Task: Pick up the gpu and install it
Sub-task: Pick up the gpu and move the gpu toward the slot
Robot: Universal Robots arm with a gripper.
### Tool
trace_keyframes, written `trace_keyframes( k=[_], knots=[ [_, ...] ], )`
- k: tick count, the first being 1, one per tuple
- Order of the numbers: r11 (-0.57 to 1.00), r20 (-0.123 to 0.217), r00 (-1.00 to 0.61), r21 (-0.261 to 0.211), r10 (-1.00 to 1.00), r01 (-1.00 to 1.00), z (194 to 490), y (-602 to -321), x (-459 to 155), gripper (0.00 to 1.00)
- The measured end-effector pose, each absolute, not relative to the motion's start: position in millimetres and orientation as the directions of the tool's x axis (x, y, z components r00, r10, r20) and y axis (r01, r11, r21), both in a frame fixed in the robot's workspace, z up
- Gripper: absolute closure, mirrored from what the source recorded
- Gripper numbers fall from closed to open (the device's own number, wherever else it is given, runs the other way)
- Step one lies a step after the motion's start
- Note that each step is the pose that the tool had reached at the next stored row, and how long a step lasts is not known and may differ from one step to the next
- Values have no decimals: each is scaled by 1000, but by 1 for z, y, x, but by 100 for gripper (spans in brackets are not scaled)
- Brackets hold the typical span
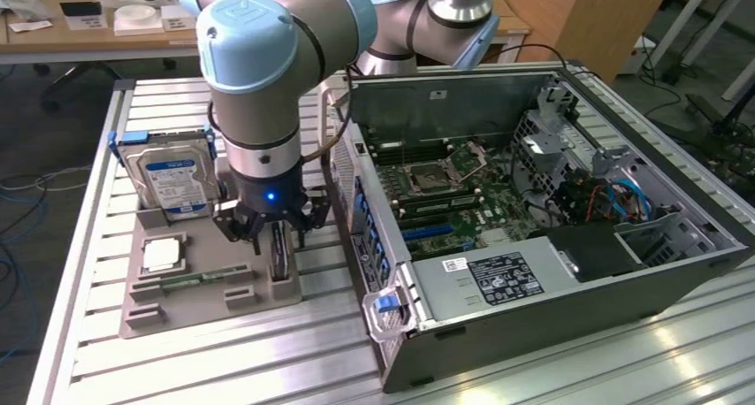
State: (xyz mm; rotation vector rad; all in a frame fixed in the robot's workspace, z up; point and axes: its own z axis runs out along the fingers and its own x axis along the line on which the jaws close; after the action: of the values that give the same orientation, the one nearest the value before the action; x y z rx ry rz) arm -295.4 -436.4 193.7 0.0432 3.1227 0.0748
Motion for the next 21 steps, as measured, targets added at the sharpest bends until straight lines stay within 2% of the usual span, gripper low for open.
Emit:
trace_keyframes(
  k=[17, 19, 20, 21],
  knots=[
    [998, -17, -999, 48, 28, 27, 194, -436, -295, 35],
    [998, -17, -999, 48, 28, 27, 197, -436, -295, 35],
    [998, -18, -999, 48, 28, 27, 213, -436, -296, 35],
    [998, -19, -999, 49, 28, 27, 213, -436, -296, 35]
  ],
)
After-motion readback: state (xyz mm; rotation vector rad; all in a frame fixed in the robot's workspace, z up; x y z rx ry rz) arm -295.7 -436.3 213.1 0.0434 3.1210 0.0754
